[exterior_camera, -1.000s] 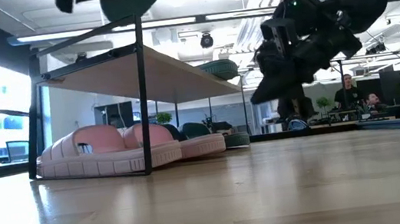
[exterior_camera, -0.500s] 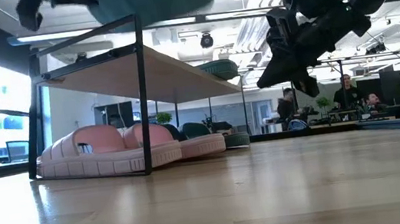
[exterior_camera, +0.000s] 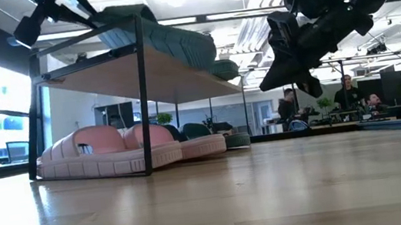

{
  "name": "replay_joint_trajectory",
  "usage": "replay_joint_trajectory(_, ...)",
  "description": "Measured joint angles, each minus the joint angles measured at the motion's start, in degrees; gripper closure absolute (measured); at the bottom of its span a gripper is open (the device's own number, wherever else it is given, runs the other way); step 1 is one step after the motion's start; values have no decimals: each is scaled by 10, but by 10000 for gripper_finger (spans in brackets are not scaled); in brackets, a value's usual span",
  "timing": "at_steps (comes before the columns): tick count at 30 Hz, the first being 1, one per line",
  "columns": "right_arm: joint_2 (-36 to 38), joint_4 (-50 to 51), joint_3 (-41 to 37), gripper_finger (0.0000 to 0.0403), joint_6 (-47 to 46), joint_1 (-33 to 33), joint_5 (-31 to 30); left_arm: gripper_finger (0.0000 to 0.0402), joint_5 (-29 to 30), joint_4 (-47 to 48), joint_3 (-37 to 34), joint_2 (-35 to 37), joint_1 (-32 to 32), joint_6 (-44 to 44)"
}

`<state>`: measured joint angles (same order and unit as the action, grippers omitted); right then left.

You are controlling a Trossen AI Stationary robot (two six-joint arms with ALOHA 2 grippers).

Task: Pick and place slides into the shelf
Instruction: Put the green slide on the shelf

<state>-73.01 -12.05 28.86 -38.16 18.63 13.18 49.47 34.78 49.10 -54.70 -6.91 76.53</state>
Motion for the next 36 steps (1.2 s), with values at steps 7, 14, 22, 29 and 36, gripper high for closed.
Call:
replay_joint_trajectory(7,0,-21,0,402,22,0,-1,370,9,12,0,-9,2,-7)
replay_joint_trajectory(14,0,-21,0,402,22,0,-1,359,8,13,0,-59,1,0)
replay_joint_trajectory(22,0,-19,0,402,22,0,0,353,9,46,0,-80,1,2)
replay_joint_trajectory(29,0,-19,0,402,26,0,3,308,15,61,0,-80,1,2)
replay_joint_trajectory(36,0,-19,0,402,26,0,3,253,43,72,0,-80,2,2)
